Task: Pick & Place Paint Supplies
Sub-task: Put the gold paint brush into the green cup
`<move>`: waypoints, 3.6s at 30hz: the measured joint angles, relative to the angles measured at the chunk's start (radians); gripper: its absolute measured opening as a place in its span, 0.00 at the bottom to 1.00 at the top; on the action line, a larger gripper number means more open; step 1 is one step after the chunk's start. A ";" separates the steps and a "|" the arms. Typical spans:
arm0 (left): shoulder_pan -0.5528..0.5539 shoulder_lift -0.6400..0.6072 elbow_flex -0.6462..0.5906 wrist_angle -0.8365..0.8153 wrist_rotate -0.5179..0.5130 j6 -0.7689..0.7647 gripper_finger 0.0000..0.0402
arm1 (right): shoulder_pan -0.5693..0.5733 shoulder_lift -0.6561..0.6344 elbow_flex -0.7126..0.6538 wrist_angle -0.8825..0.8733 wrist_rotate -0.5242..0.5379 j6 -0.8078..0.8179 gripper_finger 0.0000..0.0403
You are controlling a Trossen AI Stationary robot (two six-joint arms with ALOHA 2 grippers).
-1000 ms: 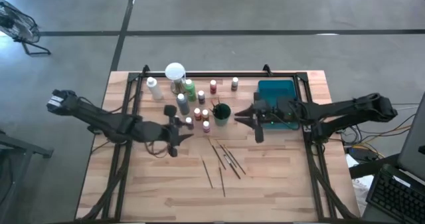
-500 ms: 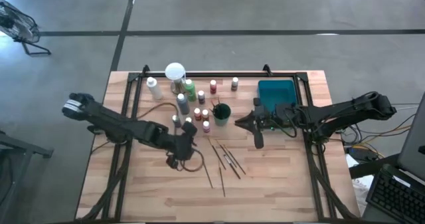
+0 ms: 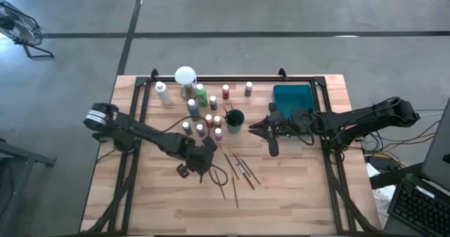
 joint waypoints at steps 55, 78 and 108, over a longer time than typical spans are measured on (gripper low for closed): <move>0.149 0.236 0.120 0.036 0.241 0.117 0.33 | 0.000 0.000 0.000 -0.007 0.026 -0.021 0.22; 0.146 0.237 0.115 0.035 0.280 0.071 0.20 | -0.003 0.000 0.000 -0.006 0.025 -0.051 0.10; 0.146 0.214 0.120 0.034 0.173 0.062 0.00 | 0.016 0.000 -0.028 -0.061 0.023 0.016 0.21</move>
